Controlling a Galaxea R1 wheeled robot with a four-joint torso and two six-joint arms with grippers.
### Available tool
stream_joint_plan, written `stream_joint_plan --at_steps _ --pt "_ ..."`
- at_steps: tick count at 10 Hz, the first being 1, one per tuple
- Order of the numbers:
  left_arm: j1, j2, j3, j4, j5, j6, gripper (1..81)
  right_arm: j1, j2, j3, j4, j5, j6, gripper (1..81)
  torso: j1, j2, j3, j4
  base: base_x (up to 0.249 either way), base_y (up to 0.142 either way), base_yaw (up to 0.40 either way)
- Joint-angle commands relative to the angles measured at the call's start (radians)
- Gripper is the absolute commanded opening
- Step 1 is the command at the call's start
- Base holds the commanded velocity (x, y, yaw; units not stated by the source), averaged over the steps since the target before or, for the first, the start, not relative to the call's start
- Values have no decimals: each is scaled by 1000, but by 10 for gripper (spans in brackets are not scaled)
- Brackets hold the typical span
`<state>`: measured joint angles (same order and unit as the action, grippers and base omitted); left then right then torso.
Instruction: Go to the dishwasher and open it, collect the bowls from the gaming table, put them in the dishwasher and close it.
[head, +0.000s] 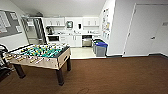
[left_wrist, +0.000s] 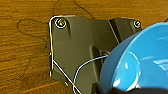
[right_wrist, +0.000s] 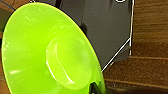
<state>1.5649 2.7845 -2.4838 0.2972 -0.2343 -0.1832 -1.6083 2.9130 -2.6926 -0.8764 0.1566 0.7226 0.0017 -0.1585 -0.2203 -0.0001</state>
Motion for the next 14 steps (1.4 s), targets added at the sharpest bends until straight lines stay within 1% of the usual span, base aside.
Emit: stream_joint_plan --at_steps 1,14 --pt "-33 -20 -1 3 39 2 10 32 -4 5 -12 -22 -2 10 0 0 0 0 137 0 0" --pt "-33 -14 -6 2 41 2 10 32 11 1 -19 -23 -3 10 0 0 0 0 141 0 0"
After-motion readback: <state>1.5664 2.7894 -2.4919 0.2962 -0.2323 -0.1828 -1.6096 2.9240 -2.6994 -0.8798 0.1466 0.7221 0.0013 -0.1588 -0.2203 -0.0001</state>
